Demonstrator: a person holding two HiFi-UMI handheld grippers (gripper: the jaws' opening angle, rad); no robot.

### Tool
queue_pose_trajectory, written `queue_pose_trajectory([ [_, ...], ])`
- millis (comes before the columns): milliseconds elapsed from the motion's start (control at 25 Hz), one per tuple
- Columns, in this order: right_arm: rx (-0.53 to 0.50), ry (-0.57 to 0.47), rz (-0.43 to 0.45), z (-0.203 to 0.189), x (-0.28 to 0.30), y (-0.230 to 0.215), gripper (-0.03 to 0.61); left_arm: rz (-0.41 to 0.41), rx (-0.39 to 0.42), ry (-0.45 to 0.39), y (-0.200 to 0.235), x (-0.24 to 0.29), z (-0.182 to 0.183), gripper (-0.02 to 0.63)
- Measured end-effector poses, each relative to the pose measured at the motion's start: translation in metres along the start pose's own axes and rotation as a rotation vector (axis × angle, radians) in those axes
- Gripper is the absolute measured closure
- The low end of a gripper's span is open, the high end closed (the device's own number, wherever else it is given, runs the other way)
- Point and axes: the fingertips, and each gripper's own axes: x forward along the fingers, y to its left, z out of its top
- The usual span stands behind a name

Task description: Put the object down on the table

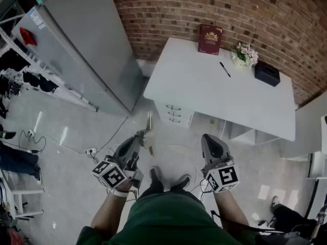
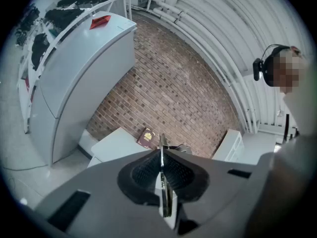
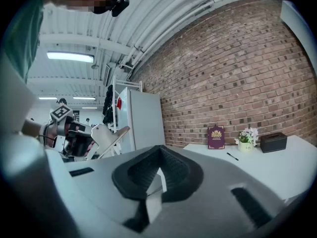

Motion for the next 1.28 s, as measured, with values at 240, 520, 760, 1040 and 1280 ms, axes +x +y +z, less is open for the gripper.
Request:
queue_pose_trajectory([
  [240,-0.03,-0.002,-0.027,0.012,0.019,0.033,0.577,-0.012,-0.013,0.01,0.023,-0.018,0.028,0.6],
  [520,-0.037,-0.027,-0.082,0.027,0.039,0.06,0.577,-0.052,-0.047,0.005,0.058,-0.03,0.055,0.6],
  [760,-0.059,-0.01,-0.153,0.033,0.061,0.079,0.575,-0.081,-0.087,-0.003,0.103,-0.038,0.075,0.6],
  [1040,-0.075,0.01,-0.195,0.035,0.084,0.103,0.575,-0.11,-0.11,-0.013,0.146,-0.042,0.091,0.6],
  [1280,-0.071,0.017,-0.183,0.03,0.108,0.097,0.575,-0.1,-0.121,-0.027,0.159,-0.032,0.101,0.6],
])
